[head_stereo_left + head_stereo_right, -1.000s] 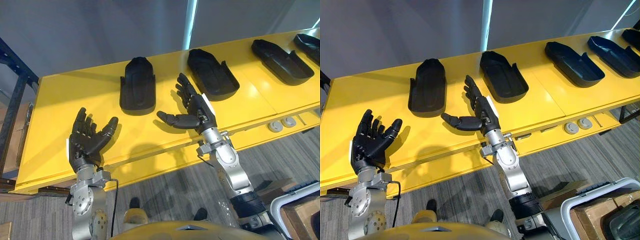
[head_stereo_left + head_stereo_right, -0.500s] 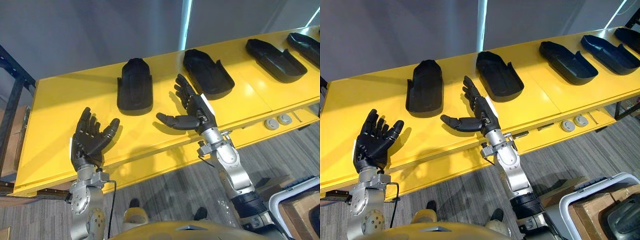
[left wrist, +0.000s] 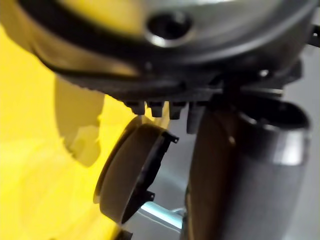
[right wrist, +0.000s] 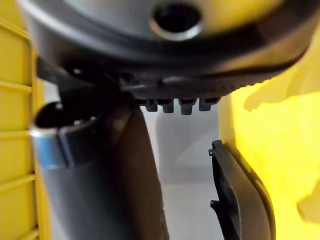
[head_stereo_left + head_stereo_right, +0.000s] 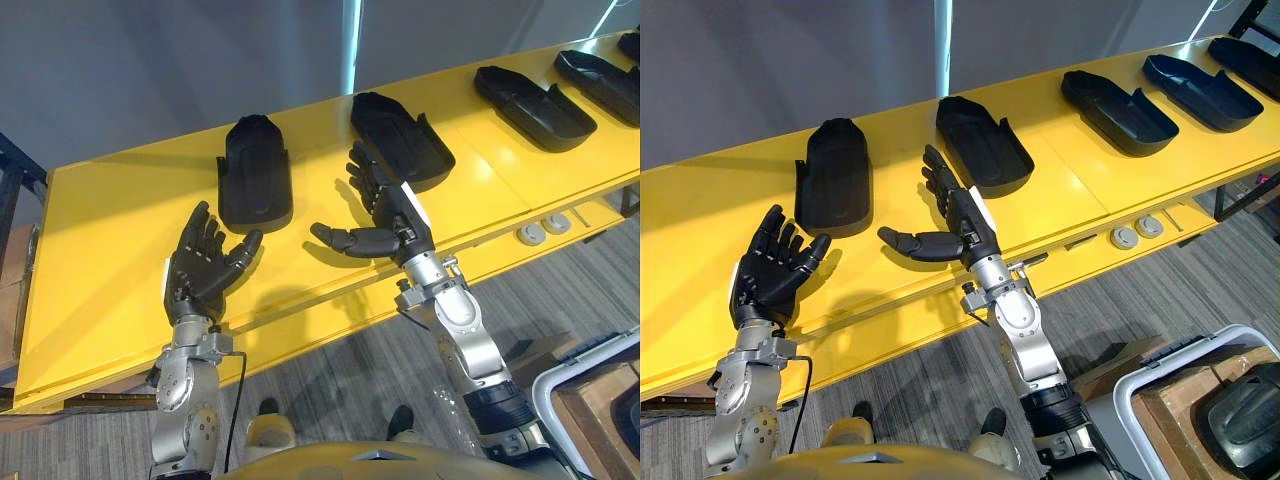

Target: Walk over and take three plastic housings, then place them on the shelf

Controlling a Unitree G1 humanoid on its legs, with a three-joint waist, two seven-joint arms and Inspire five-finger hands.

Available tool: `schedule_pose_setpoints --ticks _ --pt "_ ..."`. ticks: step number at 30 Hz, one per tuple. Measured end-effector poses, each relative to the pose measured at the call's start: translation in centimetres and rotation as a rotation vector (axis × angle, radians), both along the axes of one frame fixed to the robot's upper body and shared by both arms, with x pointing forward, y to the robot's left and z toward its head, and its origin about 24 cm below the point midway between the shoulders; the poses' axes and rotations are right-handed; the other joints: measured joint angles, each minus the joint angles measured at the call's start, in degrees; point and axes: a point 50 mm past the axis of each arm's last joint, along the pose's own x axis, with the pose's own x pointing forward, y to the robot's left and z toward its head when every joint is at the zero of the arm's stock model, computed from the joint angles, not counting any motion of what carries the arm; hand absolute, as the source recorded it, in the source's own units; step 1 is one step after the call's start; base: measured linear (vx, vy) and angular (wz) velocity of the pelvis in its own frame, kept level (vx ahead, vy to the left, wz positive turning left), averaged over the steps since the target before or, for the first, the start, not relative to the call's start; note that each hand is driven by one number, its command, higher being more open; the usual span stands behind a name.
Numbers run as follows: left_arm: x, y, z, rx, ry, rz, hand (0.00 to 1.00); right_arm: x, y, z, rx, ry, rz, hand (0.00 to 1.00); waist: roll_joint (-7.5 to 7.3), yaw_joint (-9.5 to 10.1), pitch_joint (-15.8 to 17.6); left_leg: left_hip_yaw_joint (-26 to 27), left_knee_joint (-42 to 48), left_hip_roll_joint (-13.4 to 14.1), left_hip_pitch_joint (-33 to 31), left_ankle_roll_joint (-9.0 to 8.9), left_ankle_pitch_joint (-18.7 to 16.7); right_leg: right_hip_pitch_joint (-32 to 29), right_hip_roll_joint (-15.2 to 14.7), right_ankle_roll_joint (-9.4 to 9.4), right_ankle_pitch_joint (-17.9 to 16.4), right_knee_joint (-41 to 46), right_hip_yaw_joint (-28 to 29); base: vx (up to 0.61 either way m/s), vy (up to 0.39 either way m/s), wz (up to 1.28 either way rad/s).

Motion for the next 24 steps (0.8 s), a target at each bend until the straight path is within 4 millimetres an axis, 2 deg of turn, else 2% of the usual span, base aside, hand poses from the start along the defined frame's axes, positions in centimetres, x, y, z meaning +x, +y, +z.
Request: schedule_pose_setpoints --ticks 14,20,24 --pt "0.14 -0.44 -0.45 0.014 0.022 -0.083 1.0 -0.02 0.03 -0.04 0.0 0.001 0.001 1.0 0.35 -0.23 -0.22 0.09 -0.13 -0.01 0.79 -0.01 0.01 0.64 -0.01 0.0 0.0 0.01 0.06 0.0 0.0 0.0" --pt "0.14 -0.56 -0.86 -0.007 0.037 -0.113 1.0 -0.14 -0.03 -0.25 -0.001 0.009 -0.001 1.0 1.28 -0.31 -0.94 0.1 -0.26 -0.03 0.86 -0.02 0.06 0.64 -0.01 0.01 0.01 -0.02 0.04 0.0 0.0 0.0" --pt "0.19 -0.9 -0.92 -0.01 0.041 -0.131 1.0 -0.14 -0.03 -0.25 -0.001 0.01 -0.001 1.0 1.38 -0.54 -1.1 0.09 -1.09 -0.09 1.02 -0.03 0.58 0.64 0.0 0.02 0.03 -0.02 -0.07 0.0 0.0 0.0"
